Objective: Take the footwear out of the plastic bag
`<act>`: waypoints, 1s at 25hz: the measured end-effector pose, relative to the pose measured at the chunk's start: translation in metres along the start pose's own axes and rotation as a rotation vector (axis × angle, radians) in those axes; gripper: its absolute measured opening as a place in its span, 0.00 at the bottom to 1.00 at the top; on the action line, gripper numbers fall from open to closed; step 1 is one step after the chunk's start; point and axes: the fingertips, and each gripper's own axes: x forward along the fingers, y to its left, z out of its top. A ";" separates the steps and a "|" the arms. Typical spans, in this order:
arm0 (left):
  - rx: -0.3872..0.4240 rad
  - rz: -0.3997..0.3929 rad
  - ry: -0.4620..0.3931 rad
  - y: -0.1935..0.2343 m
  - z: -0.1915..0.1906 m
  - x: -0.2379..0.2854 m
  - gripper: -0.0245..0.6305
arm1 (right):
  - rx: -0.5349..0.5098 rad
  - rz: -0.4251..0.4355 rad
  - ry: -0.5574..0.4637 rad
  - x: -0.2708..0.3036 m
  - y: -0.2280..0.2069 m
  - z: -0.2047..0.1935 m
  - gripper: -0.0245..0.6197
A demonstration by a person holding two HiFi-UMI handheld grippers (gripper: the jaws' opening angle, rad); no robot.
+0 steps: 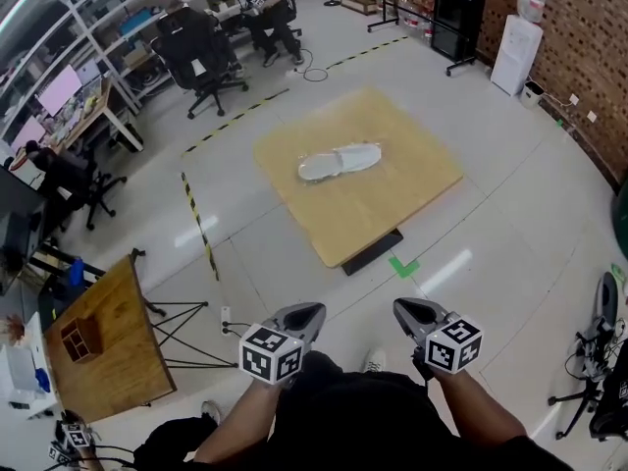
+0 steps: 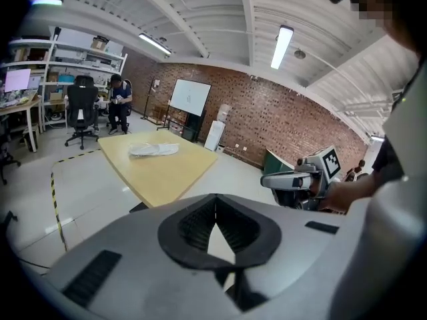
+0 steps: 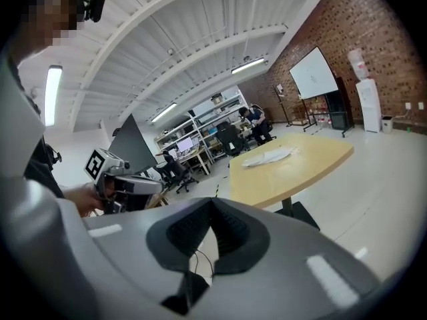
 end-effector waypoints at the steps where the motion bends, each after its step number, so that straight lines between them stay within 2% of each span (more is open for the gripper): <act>1: 0.001 -0.013 0.018 -0.002 0.001 0.006 0.05 | 0.019 -0.006 0.004 0.002 -0.010 0.001 0.04; 4: 0.007 -0.021 0.061 0.008 0.001 0.019 0.05 | 0.066 -0.022 0.007 0.013 -0.031 0.005 0.04; 7: -0.023 -0.010 0.076 0.044 0.006 0.041 0.05 | 0.081 -0.034 0.025 0.041 -0.052 0.010 0.04; 10: -0.025 -0.044 0.085 0.077 0.025 0.073 0.05 | 0.066 -0.056 0.052 0.070 -0.073 0.027 0.04; 13: 0.044 -0.079 0.085 0.115 0.059 0.104 0.05 | 0.062 -0.096 0.070 0.101 -0.088 0.047 0.04; 19: 0.258 -0.100 0.062 0.223 0.133 0.159 0.07 | 0.102 -0.186 0.054 0.177 -0.111 0.088 0.04; 22: 0.338 -0.104 0.140 0.279 0.148 0.197 0.13 | 0.126 -0.250 0.039 0.202 -0.121 0.107 0.04; 25: 0.402 -0.059 0.240 0.332 0.142 0.242 0.17 | 0.131 -0.279 0.049 0.217 -0.130 0.116 0.04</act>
